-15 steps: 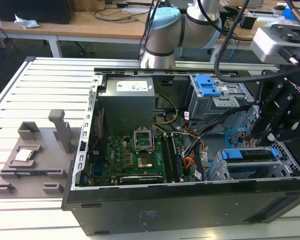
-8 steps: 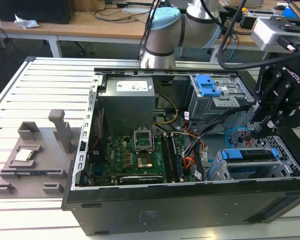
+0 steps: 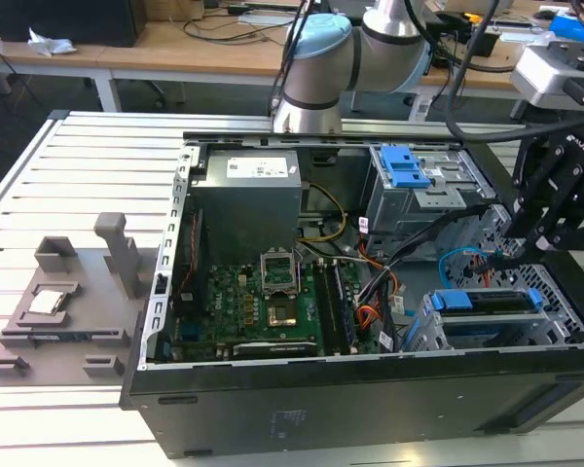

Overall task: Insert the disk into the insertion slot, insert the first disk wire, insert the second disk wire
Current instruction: 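Insert the first disk wire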

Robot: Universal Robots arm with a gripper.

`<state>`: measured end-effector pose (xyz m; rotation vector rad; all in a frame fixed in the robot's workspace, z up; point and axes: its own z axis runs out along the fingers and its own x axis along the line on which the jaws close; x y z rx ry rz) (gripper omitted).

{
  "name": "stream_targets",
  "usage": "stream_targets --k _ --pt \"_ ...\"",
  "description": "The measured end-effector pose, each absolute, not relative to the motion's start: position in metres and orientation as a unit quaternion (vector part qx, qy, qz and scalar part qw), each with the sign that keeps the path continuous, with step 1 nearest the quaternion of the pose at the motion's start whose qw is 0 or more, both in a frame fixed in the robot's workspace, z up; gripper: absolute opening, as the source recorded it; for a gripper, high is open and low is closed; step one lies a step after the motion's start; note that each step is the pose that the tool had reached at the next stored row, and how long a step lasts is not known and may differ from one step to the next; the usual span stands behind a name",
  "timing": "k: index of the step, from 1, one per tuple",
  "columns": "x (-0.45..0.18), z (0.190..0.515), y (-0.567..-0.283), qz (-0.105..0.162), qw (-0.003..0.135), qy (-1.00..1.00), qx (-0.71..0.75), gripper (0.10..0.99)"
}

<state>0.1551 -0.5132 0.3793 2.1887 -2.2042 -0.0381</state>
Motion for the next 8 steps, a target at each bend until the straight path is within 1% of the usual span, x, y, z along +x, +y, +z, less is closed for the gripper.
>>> stream_targets --k 3,8 --pt "0.155 0.370 -0.511 -0.011 0.019 -0.709 0.705 0.361" --pt "0.155 0.361 -0.509 -0.004 0.026 -0.707 0.706 0.361"
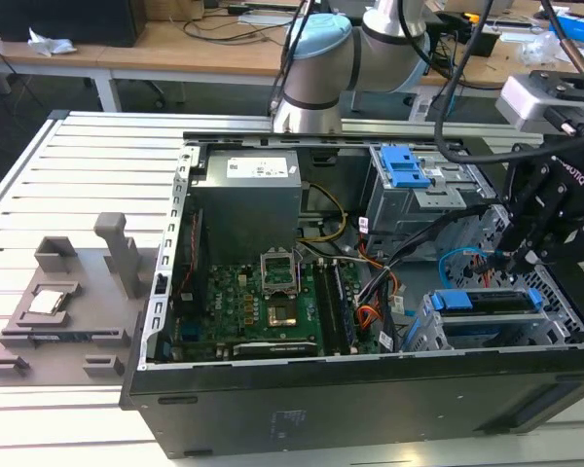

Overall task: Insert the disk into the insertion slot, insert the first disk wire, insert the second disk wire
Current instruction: 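Insert the first disk wire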

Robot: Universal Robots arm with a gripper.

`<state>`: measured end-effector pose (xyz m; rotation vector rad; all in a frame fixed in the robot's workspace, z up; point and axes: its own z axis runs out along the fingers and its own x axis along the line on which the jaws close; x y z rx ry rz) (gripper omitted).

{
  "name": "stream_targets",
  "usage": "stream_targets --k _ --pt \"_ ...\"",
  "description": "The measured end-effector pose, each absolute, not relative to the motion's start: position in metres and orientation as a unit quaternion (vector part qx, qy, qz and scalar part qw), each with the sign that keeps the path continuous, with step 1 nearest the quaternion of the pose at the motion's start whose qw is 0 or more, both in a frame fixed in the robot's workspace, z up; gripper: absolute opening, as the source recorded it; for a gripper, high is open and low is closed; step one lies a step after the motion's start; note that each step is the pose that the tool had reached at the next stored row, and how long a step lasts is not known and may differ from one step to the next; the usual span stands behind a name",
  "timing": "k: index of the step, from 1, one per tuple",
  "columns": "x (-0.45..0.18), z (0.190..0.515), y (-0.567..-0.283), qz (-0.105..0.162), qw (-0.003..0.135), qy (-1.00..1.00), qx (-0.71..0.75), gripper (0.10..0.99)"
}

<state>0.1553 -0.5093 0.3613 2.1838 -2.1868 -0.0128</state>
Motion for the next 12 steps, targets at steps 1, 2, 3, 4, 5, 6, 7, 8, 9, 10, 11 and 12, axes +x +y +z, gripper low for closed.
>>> stream_targets --k 1,2,3,4,5,6,7,8,9,10,11,12 --pt "0.1554 0.3600 -0.5094 -0.004 0.025 -0.707 0.706 0.361" --pt "0.1554 0.3593 -0.5093 -0.004 0.026 -0.707 0.706 0.361" --pt "0.1554 0.3589 -0.5093 -0.004 0.026 -0.707 0.706 0.361" --pt "0.1553 0.3589 -0.5094 -0.004 0.026 -0.707 0.706 0.361" --pt "0.1554 0.3588 -0.5093 -0.004 0.026 -0.707 0.706 0.361" --pt "0.1554 0.3588 -0.5093 -0.004 0.026 -0.707 0.706 0.349" --pt "0.1554 0.3588 -0.5093 -0.004 0.026 -0.707 0.706 0.349" --pt "0.1554 0.3588 -0.5093 -0.004 0.026 -0.707 0.706 0.216" --pt "0.1554 0.3588 -0.5093 -0.004 0.026 -0.707 0.706 0.165" --pt "0.1554 0.3588 -0.5093 -0.004 0.026 -0.707 0.706 0.165" --pt "0.1554 0.3588 -0.5093 -0.004 0.026 -0.707 0.706 0.165" --pt "0.1554 0.3588 -0.5093 -0.004 0.026 -0.707 0.706 0.165"
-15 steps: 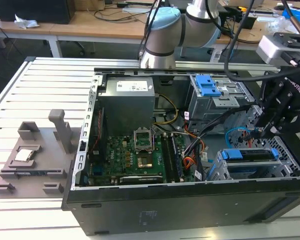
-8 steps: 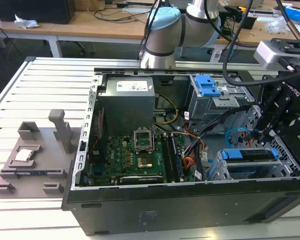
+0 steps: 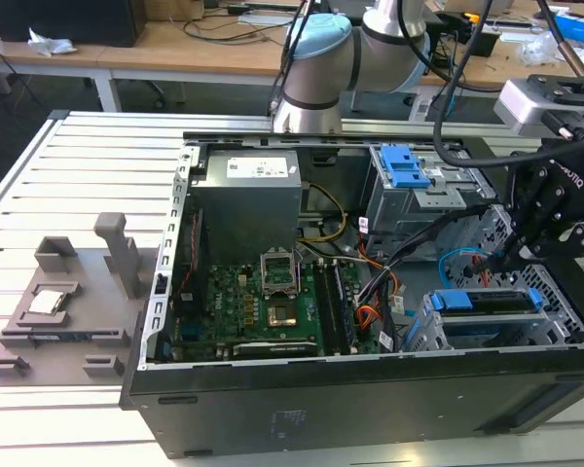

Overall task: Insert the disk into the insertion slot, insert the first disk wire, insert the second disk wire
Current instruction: 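Insert the first disk wire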

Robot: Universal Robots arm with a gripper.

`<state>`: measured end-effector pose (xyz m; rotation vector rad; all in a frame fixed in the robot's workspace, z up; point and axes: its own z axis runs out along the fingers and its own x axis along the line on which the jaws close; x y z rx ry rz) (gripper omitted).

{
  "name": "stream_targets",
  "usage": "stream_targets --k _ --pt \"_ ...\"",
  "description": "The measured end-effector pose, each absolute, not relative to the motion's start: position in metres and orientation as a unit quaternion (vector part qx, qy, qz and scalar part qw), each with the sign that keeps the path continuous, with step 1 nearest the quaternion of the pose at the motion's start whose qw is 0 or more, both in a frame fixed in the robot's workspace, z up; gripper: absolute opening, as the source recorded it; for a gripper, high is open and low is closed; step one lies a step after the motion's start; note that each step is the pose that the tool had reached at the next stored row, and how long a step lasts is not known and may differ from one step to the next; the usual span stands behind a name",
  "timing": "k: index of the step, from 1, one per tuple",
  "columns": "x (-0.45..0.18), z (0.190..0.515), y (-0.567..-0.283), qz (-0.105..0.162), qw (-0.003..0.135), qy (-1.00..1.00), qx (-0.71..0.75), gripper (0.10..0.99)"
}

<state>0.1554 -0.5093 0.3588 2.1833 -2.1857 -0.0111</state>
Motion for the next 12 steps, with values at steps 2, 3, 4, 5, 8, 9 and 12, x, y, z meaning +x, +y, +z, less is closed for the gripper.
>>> stream_targets --k 2,3,4,5,8,9,12 --pt "0.156 0.359 -0.512 -0.004 0.026 -0.707 0.706 0.165" --pt "0.156 0.359 -0.514 -0.004 0.026 -0.708 0.706 0.165" --pt "0.156 0.359 -0.517 -0.004 0.026 -0.708 0.706 0.165" --pt "0.157 0.359 -0.519 -0.004 0.026 -0.708 0.706 0.165" --pt "0.157 0.357 -0.527 -0.003 0.027 -0.708 0.705 0.165" --pt "0.157 0.356 -0.528 -0.003 0.027 -0.708 0.705 0.165" --pt "0.157 0.350 -0.528 -0.003 0.027 -0.709 0.705 0.165"
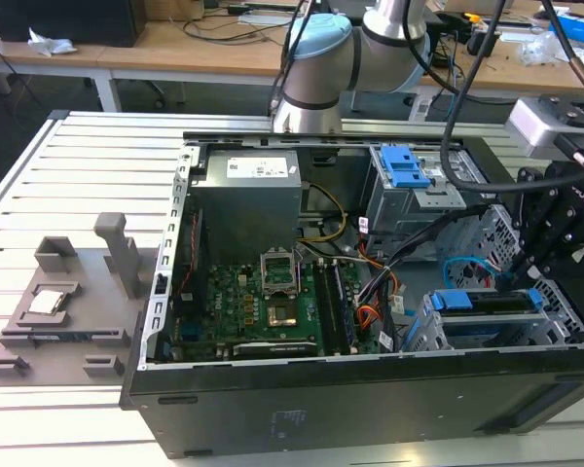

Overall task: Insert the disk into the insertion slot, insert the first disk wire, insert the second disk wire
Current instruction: 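Insert the first disk wire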

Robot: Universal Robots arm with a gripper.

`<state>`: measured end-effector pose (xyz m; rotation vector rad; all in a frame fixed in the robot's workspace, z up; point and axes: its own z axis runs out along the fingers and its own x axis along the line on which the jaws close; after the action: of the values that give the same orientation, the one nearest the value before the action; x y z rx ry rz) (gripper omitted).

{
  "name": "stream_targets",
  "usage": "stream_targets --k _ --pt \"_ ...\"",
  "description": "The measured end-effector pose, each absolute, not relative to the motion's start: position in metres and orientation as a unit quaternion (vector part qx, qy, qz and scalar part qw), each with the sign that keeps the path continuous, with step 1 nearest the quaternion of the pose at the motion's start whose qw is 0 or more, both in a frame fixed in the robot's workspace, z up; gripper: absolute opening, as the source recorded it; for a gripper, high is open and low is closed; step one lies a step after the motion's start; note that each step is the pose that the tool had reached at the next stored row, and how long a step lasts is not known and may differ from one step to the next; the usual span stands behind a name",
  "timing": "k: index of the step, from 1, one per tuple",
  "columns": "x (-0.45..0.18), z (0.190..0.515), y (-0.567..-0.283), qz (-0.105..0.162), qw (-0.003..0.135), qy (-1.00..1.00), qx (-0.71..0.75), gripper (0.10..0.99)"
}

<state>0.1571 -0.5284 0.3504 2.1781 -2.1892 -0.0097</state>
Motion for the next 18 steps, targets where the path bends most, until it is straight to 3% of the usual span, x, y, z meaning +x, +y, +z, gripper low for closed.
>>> stream_targets --k 18 --pt "0.163 0.337 -0.528 -0.004 0.027 -0.722 0.691 0.165"
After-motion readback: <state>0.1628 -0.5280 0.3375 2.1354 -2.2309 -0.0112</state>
